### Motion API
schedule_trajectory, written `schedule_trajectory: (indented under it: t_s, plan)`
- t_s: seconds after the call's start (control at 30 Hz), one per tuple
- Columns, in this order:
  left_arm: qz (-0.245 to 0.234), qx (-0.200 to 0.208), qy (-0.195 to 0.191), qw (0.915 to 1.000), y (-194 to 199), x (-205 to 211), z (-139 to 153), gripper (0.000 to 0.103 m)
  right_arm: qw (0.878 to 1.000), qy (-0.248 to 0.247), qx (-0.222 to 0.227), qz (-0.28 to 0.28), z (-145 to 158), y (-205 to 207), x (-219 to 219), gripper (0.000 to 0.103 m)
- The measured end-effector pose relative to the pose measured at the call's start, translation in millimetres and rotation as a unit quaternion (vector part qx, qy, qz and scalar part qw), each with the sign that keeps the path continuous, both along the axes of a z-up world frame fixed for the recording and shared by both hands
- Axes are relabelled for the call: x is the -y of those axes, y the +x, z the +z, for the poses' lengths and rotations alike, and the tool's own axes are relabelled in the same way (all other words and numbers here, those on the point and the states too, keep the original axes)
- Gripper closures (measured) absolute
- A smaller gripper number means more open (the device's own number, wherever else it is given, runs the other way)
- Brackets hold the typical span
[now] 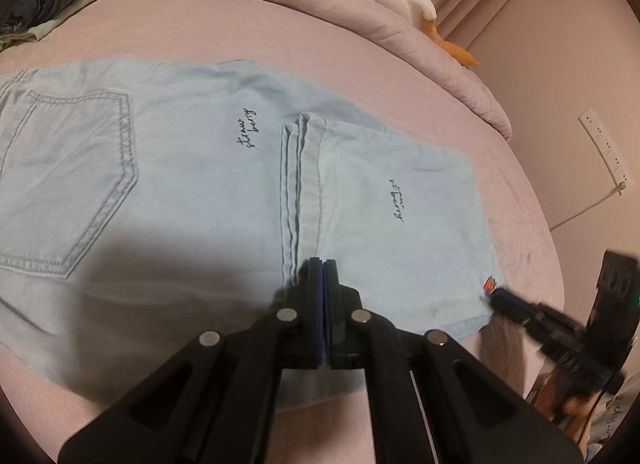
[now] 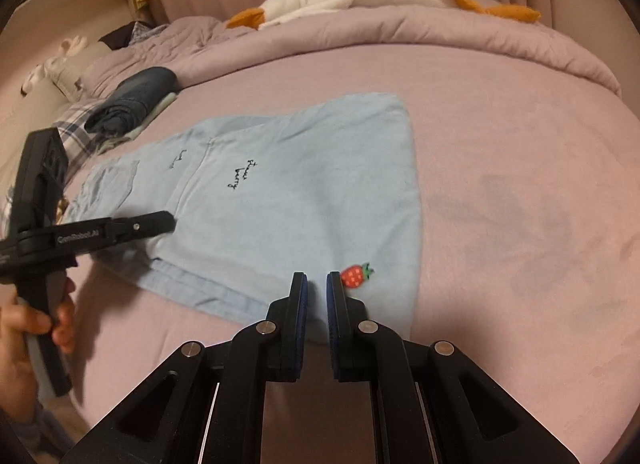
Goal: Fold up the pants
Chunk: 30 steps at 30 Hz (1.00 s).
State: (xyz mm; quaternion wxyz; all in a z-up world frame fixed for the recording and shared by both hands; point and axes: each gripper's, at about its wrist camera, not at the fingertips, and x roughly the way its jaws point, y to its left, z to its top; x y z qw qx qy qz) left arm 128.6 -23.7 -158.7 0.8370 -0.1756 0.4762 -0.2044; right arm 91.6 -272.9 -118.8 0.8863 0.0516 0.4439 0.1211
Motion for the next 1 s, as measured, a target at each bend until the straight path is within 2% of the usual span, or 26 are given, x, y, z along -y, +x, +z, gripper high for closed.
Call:
schedule_trajectory:
  t_s: [0.07, 0.13, 0.2, 0.23, 0.33, 0.43, 0.6, 0.73, 0.83, 0.9, 0.97, 1.0]
  plan:
    - [0.003, -0.001, -0.001, 1.0, -3.3, -3.0, 0.7, 0.099, 1.0, 0.027, 0.011, 0.002, 18.0, 6.0, 6.4, 0.091]
    - [0.007, 0.001, 0.004, 1.0, -6.1, -3.5, 1.4, 0.099, 0.999, 0.025, 0.032, -0.008, 28.1, 21.0, 7.2, 0.074]
    - [0.009, 0.001, 0.011, 0.9999, -8.2, -3.4, 1.9, 0.098, 0.998, 0.03, 0.04, -0.022, 32.5, 48.7, 7.9, 0.071]
    - [0.01, 0.001, 0.017, 0.9998, -9.0, -3.4, 2.0, 0.091, 0.998, 0.041, 0.036, -0.027, 30.4, 65.8, 8.9, 0.071]
    - [0.012, 0.001, 0.022, 0.9997, -10.4, -4.5, 0.6, 0.087, 0.995, 0.069, -0.01, -0.066, 11.0, 107.2, 15.1, 0.07]
    - [0.012, 0.0, 0.021, 0.9997, -10.1, -5.2, -0.5, 0.087, 0.991, 0.066, -0.063, -0.094, -18.0, 131.8, 16.9, 0.071]
    - [0.012, 0.005, 0.02, 0.9997, -11.2, -6.0, -2.1, 0.087, 0.997, 0.005, -0.034, -0.073, -5.4, 111.1, -0.6, 0.071]
    - [0.012, 0.005, 0.018, 0.9998, -13.0, -6.4, -2.4, 0.087, 0.999, -0.008, 0.008, -0.042, 6.9, 59.2, -5.7, 0.071]
    - [0.011, 0.007, 0.018, 0.9998, -14.3, -6.8, -2.0, 0.087, 0.998, -0.044, 0.008, -0.043, -2.4, 15.4, -5.0, 0.07]
    - [0.011, 0.012, 0.018, 0.9997, -16.6, -7.0, -2.2, 0.087, 0.998, -0.06, -0.002, -0.037, -14.5, 2.6, -3.5, 0.07]
    - [0.014, 0.014, 0.015, 0.9997, -19.1, -7.9, -2.5, 0.087, 0.995, -0.081, 0.038, -0.033, -14.9, -19.2, -8.0, 0.07]
    - [0.017, 0.012, 0.009, 0.9997, -20.7, -10.0, -1.6, 0.087, 0.995, -0.086, 0.036, -0.032, -13.5, -20.4, -10.1, 0.07]
